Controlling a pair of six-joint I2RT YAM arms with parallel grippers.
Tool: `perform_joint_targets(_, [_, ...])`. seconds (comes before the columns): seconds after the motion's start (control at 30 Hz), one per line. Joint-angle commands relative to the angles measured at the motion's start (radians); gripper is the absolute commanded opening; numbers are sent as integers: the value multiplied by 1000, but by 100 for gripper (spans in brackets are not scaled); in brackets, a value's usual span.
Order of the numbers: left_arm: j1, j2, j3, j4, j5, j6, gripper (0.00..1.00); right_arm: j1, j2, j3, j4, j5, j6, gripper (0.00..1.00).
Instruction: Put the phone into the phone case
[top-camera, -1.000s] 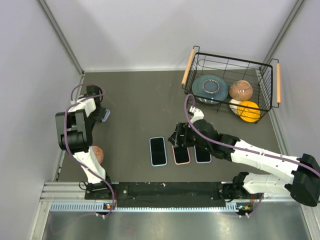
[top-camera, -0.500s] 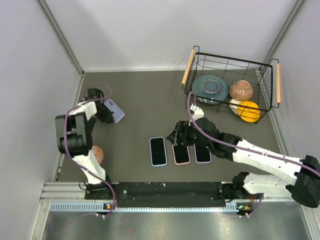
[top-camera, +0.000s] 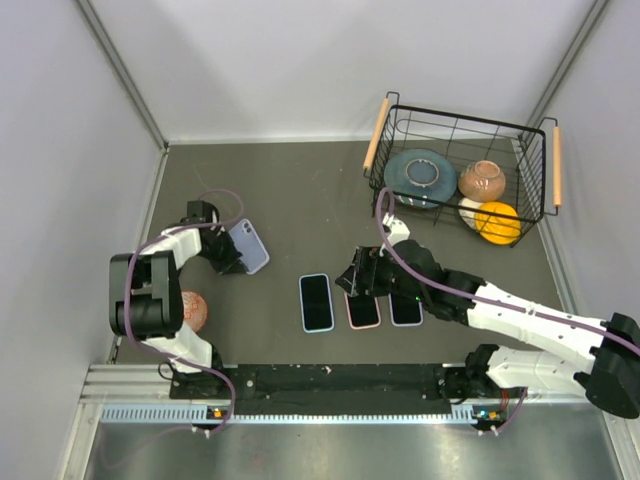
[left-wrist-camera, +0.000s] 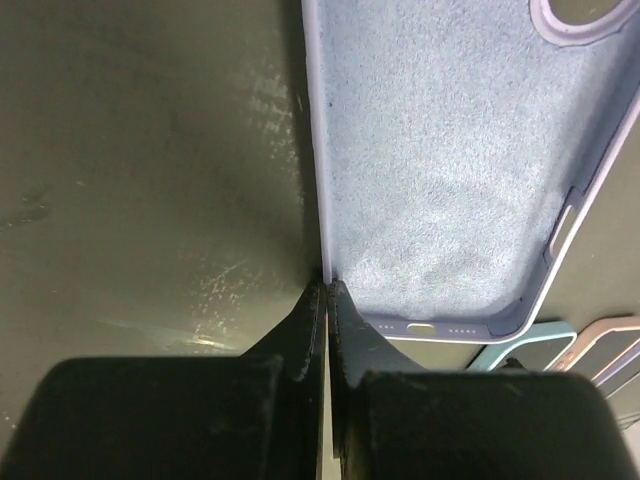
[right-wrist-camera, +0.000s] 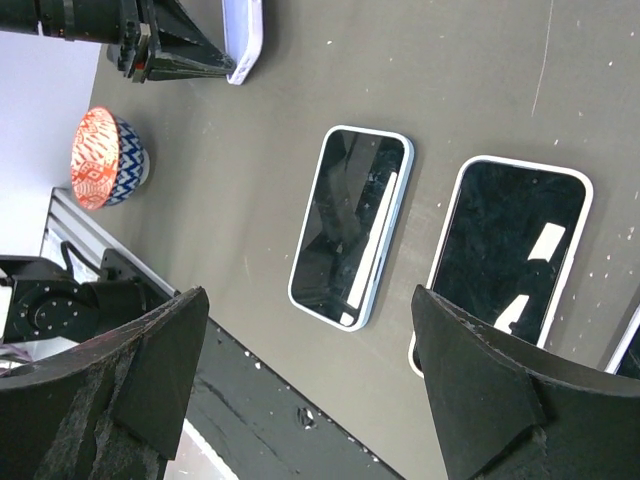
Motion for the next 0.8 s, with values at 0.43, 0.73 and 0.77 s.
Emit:
perform_joint_targets(0.43, [-97, -83, 235, -291, -262, 18, 95, -5, -49, -18, 45, -38, -47, 83])
perform_joint_targets(0.73, [148, 98, 631, -411, -527, 60, 93, -8, -47, -18, 36, -72, -117, 84])
perform_joint_targets(0.77, [204, 113, 648, -409, -513, 64, 91, -8, -51, -18, 32, -70, -119, 84])
